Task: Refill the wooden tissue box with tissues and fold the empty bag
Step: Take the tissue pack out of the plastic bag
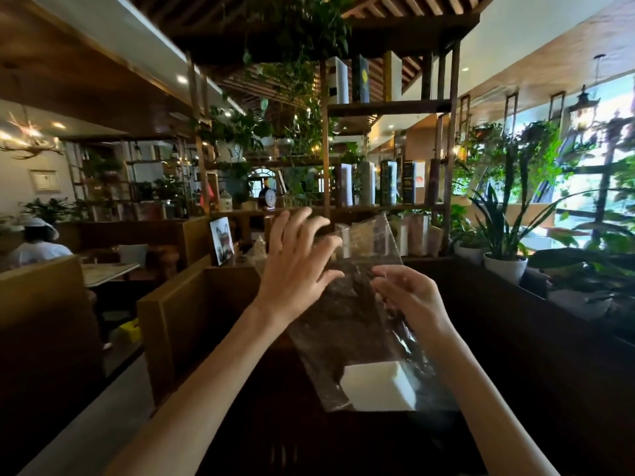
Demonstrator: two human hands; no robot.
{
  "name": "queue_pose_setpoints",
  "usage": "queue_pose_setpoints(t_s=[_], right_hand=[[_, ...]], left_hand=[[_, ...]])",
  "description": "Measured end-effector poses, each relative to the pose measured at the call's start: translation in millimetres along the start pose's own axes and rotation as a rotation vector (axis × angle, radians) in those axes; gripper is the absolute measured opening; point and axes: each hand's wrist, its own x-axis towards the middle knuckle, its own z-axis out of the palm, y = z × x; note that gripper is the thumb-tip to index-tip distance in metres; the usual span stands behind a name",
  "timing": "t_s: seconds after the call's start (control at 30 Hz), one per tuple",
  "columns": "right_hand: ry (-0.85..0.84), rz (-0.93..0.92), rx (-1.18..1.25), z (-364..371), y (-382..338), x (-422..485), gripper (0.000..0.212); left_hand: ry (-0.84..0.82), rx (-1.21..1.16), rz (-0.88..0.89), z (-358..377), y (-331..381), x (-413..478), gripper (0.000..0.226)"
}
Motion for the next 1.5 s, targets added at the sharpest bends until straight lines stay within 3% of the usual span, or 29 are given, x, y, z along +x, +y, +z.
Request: queue_pose_setpoints(t_s=[0.1, 0.33, 0.4, 0.5, 0.57, 0.63, 0.7, 0.8, 0.9, 1.0, 1.1, 1.17, 1.23, 1.3, 1.33, 1.4, 1.5], right_hand=[[-0.022, -0.001, -0.033, -8, -12, -9, 0.016], [0.044, 0.045, -0.089, -39, -36, -31, 0.016], [0.067, 0.067, -0.107, -43, -39, -36, 0.015], [0.113, 0.086, -0.116, -47, -40, -42, 0.015], [0.124, 0.082, -0.125, -49, -41, -46, 0.015], [0.121, 0.088, -0.119, -48, -43, -49, 0.014], [0.103, 0.094, -0.109, -45, -46, -52, 0.013], [0.092, 0.068, -0.143, -44, -48, -57, 0.015], [0.121, 0.079, -0.075, -53, -48, -64, 0.017], [0.137, 0.105, -0.024, -63, -44, -71, 0.016], [0.064, 0.159, 0.013, -70, -43, -81, 0.021], [0.043, 0.198, 0.024, -75, -45, -85, 0.029], [0.249, 0.114, -0.248, -77, -45, -90, 0.029], [0.635, -0.217, -0.689, -68, -44, -100, 0.029], [0.697, -0.454, -0.818, -56, -45, -106, 0.027], [0.473, -0.720, -0.943, -29, -43, -114, 0.027], [0.169, -0.641, -1.202, -5, -30, -111, 0.034]], left_hand=[[-0.036, 0.028, 0.056, 8, 1, 14, 0.037], [0.089, -0.031, 0.255, 12, 11, 46, 0.008], [0.105, -0.131, 0.105, 6, 13, 58, 0.006], [0.008, -0.568, -0.277, -7, 13, 71, 0.004], [0.019, -0.682, -0.196, -15, 25, 74, 0.014], [-0.012, -0.543, 0.026, -23, 43, 76, 0.037], [-0.092, -0.433, 0.132, -26, 53, 81, 0.042], [-0.239, -0.708, -0.030, -28, 42, 90, 0.020], [-0.395, -1.034, -0.219, -23, 18, 83, 0.042], [-0.517, -1.015, -0.154, -14, 6, 60, 0.041], [-0.497, -1.018, -0.136, -1, 10, 49, 0.019], [-0.504, -1.021, -0.120, 2, 20, 49, 0.019], [-0.526, -0.963, -0.074, 2, 33, 50, 0.023], [-0.558, -0.891, -0.011, 3, 46, 51, 0.025], [-0.570, -0.858, 0.024, 2, 52, 50, 0.026], [-0.598, -0.815, 0.072, -1, 61, 45, 0.027], [-0.629, -0.767, 0.076, -4, 57, 28, 0.026]])
